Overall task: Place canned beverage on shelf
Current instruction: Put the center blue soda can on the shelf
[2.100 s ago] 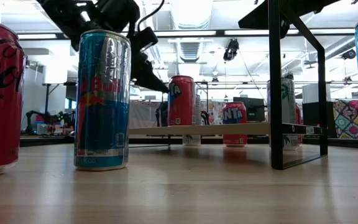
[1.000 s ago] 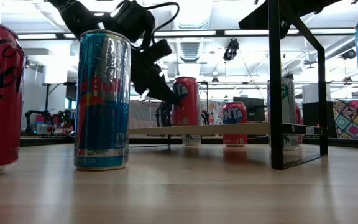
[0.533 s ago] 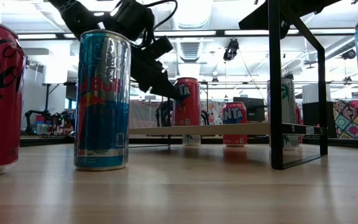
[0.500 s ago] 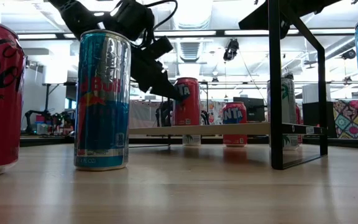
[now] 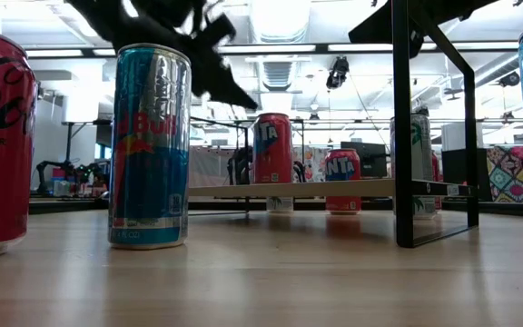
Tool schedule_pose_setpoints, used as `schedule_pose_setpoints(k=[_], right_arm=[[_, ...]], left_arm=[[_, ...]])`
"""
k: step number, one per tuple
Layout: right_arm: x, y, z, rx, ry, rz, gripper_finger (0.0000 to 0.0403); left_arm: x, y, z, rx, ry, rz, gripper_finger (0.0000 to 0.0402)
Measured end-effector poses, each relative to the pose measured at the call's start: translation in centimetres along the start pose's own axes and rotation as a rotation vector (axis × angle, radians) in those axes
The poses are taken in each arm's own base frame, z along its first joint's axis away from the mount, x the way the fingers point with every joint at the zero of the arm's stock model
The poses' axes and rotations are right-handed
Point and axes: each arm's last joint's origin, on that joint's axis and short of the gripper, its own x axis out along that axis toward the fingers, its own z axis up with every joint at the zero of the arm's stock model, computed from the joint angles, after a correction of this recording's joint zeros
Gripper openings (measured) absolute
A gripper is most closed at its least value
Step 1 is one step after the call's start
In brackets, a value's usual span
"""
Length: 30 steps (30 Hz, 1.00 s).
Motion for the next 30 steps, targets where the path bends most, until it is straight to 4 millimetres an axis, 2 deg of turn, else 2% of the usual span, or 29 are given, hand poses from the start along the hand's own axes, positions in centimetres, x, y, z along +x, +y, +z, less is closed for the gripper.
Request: schedule_pose_setpoints(k=[3, 7, 16, 22, 27, 30], right_arm=[[0.0, 0.0, 0.0, 0.015, -0.003, 0.0, 0.0009], [-0.1, 0.1, 0.8, 0.039, -0.025, 0.013, 0.0009], [0.4, 0.8, 2.2, 0.077, -0.031, 0.103, 0.0009], [1.4, 1.4, 2.9, 0.095, 0.078, 0.1, 0.0009], [2.3, 1.9, 3.6, 0.106, 0.185, 0.078, 0.0009], [2.9, 2.3, 4.2, 0.105, 0.247, 0.067, 0.0009]], left_arm=[[-1.4, -0.2, 0.8, 0.009, -0.044, -0.021, 0.0], [-2.9, -0.8, 1.5, 0.035, -0.099, -0.135, 0.0], [-4.5, -2.1, 1.6, 0.019, -0.102, -0.21, 0.0], [-5.4, -2.1, 2.0, -0.005, -0.121, -0.215, 0.0], [-7.2, -1.7, 2.9, -0.003, -0.19, -0.21, 0.0], [-8.6, -1.8, 3.7, 0.029, -0.292, -0.271, 0.0]])
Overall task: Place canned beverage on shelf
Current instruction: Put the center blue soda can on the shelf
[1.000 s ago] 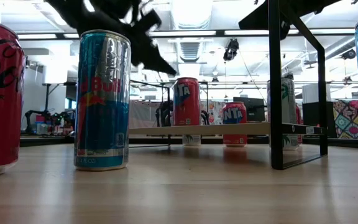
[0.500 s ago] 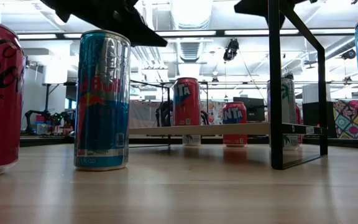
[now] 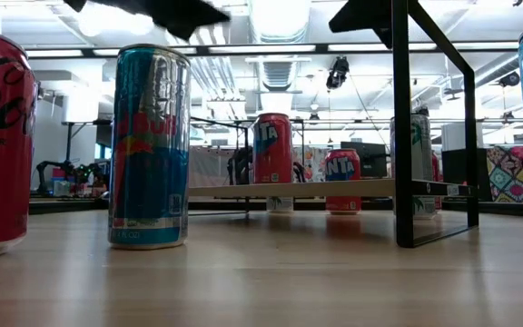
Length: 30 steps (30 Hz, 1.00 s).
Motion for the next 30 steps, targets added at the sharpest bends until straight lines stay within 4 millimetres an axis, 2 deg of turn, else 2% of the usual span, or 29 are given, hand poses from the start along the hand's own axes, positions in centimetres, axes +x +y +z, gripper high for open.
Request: schedule_pose_setpoints(k=[4, 10, 15, 24, 30], right_arm=[[1.1, 0.8, 0.8, -0.014, 0.086, 0.039, 0.0009], [2.2, 2.0, 1.8, -0.002, 0.242, 0.137, 0.0009], [2.6, 3.2, 2.1, 0.038, 0.341, 0.188, 0.0009], [1.9, 7.0, 2.2, 0.177, 0.469, 0.257, 0.0009], [1.4, 9.6, 1.2, 0.293, 0.527, 0.27, 0.0009]], left_arm=[[-1.2, -0.8, 0.9, 0.045, -0.131, -0.035, 0.0], [-2.3, -2.0, 0.7, 0.072, -0.29, -0.029, 0.0], [-2.9, -2.0, 0.8, 0.088, -0.392, 0.001, 0.0], [-3.0, -2.0, 1.0, 0.029, -0.426, -0.001, 0.0], [-2.9, -2.2, 1.1, -0.049, -0.429, -0.026, 0.0]])
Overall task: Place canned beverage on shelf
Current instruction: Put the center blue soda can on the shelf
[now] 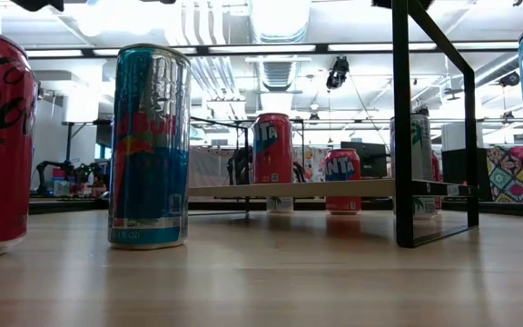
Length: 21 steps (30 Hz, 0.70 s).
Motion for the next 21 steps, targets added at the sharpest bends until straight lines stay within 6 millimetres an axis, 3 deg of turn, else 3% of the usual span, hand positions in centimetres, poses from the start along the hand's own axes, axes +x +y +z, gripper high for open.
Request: schedule_pose_setpoints(k=[10, 16, 21], right_arm=[[2.1, 3.1, -3.7, 0.212, 0.151, 0.03, 0.0009], [2.4, 4.9, -5.1, 0.299, 0.228, 0.056, 0.0009], [2.0, 5.2, -6.6, 0.383, 0.344, -0.029, 0.0009]], left_arm=[[0.0, -2.2, 0.5, -0.083, -0.023, -0.097, 0.0], [-0.1, -3.6, 0.9, -0.109, -0.042, -0.158, 0.0], [-0.2, -4.3, 1.2, -0.131, -0.051, -0.187, 0.0]])
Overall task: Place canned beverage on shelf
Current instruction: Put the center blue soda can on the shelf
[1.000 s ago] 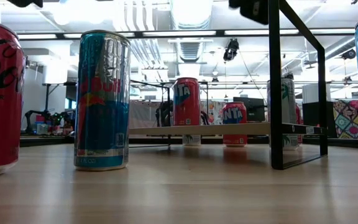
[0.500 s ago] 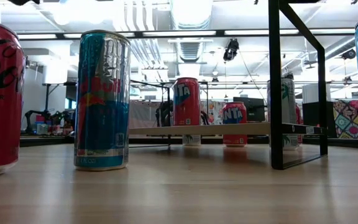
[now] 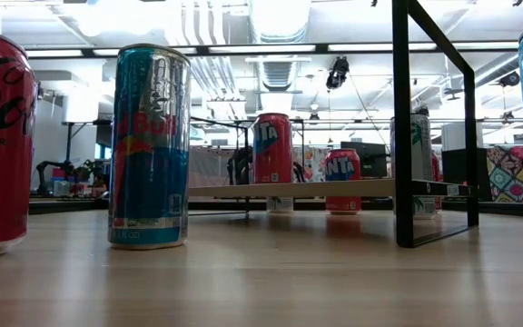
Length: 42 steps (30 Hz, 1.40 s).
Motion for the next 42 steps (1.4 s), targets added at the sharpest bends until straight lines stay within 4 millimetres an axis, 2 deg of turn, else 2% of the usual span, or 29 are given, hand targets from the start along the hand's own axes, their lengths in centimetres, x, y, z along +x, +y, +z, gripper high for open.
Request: schedule_pose_setpoints(k=[4, 9, 14, 19, 23, 29, 35, 39, 42], right_arm=[[-0.3, -1.9, -0.9, 0.148, 0.037, -0.225, 0.0009], [-1.0, -3.9, -1.3, 0.183, 0.037, -0.446, 0.0009], [-1.0, -4.0, -1.2, 0.126, 0.051, -0.453, 0.0009], [-1.0, -4.0, -1.0, 0.169, 0.039, -0.445, 0.0022], [-0.8, -3.7, -0.9, 0.188, 0.028, -0.408, 0.0068], [-0.7, -3.5, -0.6, 0.268, -0.05, -0.392, 0.0184], [-0.8, -3.5, -0.3, 0.275, -0.085, -0.392, 0.0296], [-0.7, -3.5, 0.0, 0.267, -0.112, -0.382, 0.0347], [-0.4, -3.4, 0.3, 0.249, -0.114, -0.351, 0.0366]], left_arm=[[0.0, -0.2, 0.0, -0.016, -0.001, -0.007, 0.0], [0.0, -0.2, 0.0, -0.017, -0.001, -0.006, 0.0], [0.0, -0.2, 0.1, 0.005, -0.005, -0.006, 0.0], [0.0, -0.1, 0.1, 0.011, -0.006, -0.005, 0.0], [0.0, -0.1, 0.1, 0.012, -0.005, -0.004, 0.0], [0.1, -0.2, -0.1, 0.022, 0.002, -0.005, 0.0], [0.4, -0.2, -0.5, 0.033, 0.02, -0.007, 0.0], [0.5, -0.2, -0.6, 0.033, 0.022, -0.007, 0.0], [0.5, -0.2, -0.6, 0.037, 0.021, -0.007, 0.0]])
